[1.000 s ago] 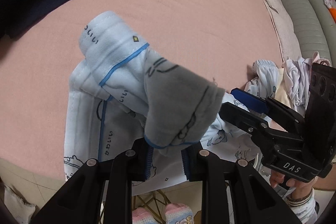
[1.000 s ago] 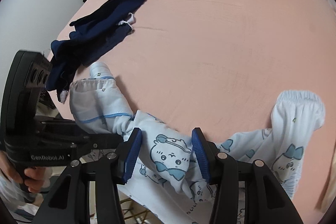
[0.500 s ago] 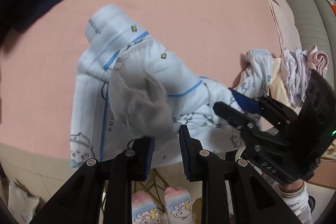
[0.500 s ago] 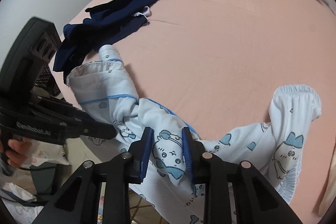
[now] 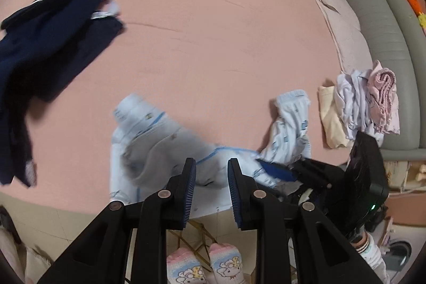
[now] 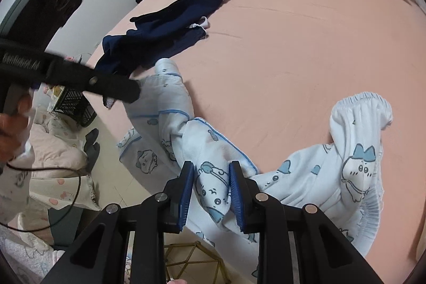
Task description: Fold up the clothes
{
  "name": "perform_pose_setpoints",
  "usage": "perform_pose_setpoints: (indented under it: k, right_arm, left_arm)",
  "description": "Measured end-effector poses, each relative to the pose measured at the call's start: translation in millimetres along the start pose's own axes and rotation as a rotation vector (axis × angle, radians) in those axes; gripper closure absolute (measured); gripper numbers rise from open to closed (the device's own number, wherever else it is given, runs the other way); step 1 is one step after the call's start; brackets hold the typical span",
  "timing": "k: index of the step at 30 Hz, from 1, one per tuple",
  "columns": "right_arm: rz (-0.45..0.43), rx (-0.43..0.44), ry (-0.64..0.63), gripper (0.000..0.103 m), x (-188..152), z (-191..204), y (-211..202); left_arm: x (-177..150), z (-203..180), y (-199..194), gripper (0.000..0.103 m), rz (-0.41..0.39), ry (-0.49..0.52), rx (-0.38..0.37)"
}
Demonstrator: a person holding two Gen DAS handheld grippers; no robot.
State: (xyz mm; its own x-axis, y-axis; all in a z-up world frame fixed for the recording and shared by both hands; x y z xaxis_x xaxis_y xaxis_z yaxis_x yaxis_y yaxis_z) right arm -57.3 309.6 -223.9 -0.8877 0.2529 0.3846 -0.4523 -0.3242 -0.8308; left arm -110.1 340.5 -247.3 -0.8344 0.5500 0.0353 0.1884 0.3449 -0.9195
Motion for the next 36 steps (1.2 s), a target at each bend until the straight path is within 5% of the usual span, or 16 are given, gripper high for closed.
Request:
perform_pose_setpoints:
  k: [8, 18, 19, 21, 23, 28, 30, 36]
  right_arm:
    - [0.015, -0.019, -0.024, 0.077, -6, 4, 3]
    - [0.034, -0.056, -0.051, 0.077, -8, 9, 6]
    - [0.038, -0.065, -0.058, 0.077, -9, 9, 8]
    - [0.046, -0.081, -0.068, 0.077, -10, 11, 10]
    - [0.048, -0.092, -0.080, 0.077, -11, 13, 11]
    - [0.051, -0.105, -0.083, 0.076, -10, 14, 10]
    - [0.048, -0.100, -0.068, 0.076, -9, 13, 9]
    - [0.052, -0.117, -0.069, 0.076, -7, 14, 9]
  left_arm:
    - [-7, 17, 35, 0.081, 0.089, -0.033, 0.063]
    - [-14, 16, 46, 0.080, 0.103, -0.107, -0.002]
    - [-12, 14, 47, 0.076, 0.105, -0.110, -0.015]
    - [-9, 8, 50, 0.030, 0.110, -0.118, -0.040]
    - [-7, 3, 55, 0.018, 0.118, -0.131, -0.059]
    - [-11, 4, 79, 0.019, 0.141, -0.128, 0.083]
    - [-15, 7, 88, 0.028, 0.144, -0.138, 0.109]
    - [-24, 16, 92, 0.047, 0.099, -0.178, 0.053]
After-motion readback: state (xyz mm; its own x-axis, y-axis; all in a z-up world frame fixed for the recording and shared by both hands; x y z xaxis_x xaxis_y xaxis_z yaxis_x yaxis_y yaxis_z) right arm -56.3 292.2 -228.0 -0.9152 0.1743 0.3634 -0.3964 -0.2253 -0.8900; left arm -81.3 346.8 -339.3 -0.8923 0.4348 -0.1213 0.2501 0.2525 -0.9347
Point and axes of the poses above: each gripper's, at about its wrist camera, not at the fingertips, and y roughly the way its jaws point, z to its left, x to its top, the point moved 7 cm from there along y, roughly the way its jaws point, and after that the axes turned 1 degree about x, right-handed, at the moved point
